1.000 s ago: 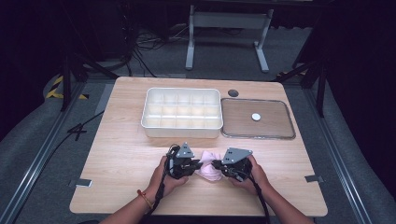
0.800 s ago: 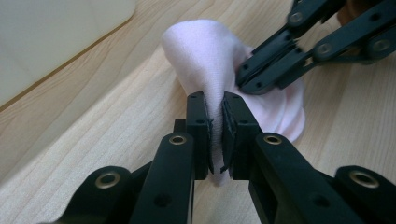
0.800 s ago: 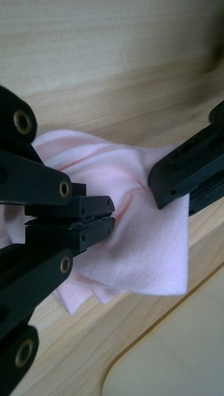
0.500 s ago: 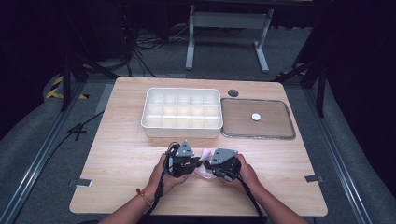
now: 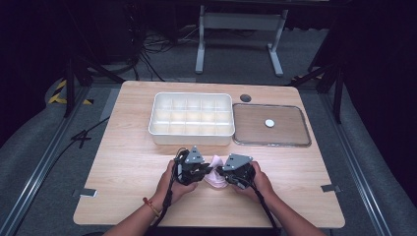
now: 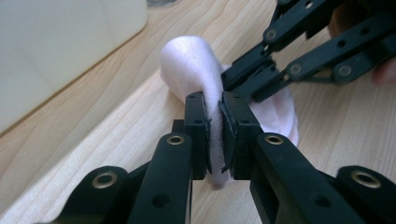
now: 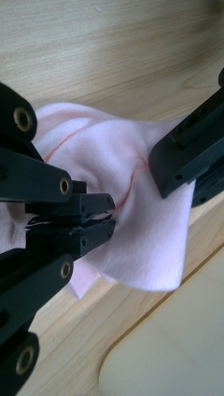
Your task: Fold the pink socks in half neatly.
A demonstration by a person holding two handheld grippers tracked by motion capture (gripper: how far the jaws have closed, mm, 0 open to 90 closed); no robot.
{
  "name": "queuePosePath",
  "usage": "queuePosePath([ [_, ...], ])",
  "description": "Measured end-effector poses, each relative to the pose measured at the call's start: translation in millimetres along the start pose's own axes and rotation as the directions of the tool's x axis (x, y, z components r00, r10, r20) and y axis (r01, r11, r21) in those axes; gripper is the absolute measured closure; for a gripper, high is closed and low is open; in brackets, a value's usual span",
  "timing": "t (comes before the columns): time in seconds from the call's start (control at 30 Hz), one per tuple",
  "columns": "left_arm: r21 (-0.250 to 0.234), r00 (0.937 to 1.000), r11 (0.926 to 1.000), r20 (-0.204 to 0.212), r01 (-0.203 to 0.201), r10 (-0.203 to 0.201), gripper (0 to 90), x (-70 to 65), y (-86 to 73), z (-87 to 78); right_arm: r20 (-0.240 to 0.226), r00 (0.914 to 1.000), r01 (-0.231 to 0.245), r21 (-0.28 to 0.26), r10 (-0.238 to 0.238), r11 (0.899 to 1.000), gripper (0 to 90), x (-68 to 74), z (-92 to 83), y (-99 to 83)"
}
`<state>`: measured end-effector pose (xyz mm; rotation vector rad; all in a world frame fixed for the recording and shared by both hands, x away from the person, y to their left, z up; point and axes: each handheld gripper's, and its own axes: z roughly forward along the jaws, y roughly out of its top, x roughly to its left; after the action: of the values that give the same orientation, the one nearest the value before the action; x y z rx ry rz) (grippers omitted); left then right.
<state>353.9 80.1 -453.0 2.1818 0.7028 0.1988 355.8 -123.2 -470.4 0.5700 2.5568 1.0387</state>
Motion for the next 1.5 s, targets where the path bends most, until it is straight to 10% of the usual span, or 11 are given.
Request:
queuePosePath([
  [0.23, 0.033, 0.9965, 0.9969, -0.042, -0.071, 0.072, 80.8, -8.2, 2.9, 4.9, -0.002, 0.9999, -0.015, -0.011, 0.015, 1.000, 84.7, -0.9, 1.2, -0.9],
  [0.67, 0.022, 0.9984, 0.9987, -0.031, -0.046, 0.046, 79.4, -6.0, 4.4, 5.4, 0.013, 0.9988, -0.048, -0.003, 0.048, 0.999, 84.0, -17.3, -21.7, -16.6],
  [1.33, 0.030, 0.9807, 0.9810, -0.032, -0.192, 0.193, 75.4, -26.5, 13.1, 8.2, 0.014, 0.9986, -0.050, -0.003, 0.050, 0.999, 86.2, -9.6, -11.7, -15.3],
  [1.5, 0.038, 0.9865, 0.9863, -0.028, -0.160, 0.161, 76.8, -24.0, 10.9, 10.7, 0.015, 0.9980, -0.061, -0.005, 0.061, 0.998, 83.4, -9.8, -12.0, -15.1],
])
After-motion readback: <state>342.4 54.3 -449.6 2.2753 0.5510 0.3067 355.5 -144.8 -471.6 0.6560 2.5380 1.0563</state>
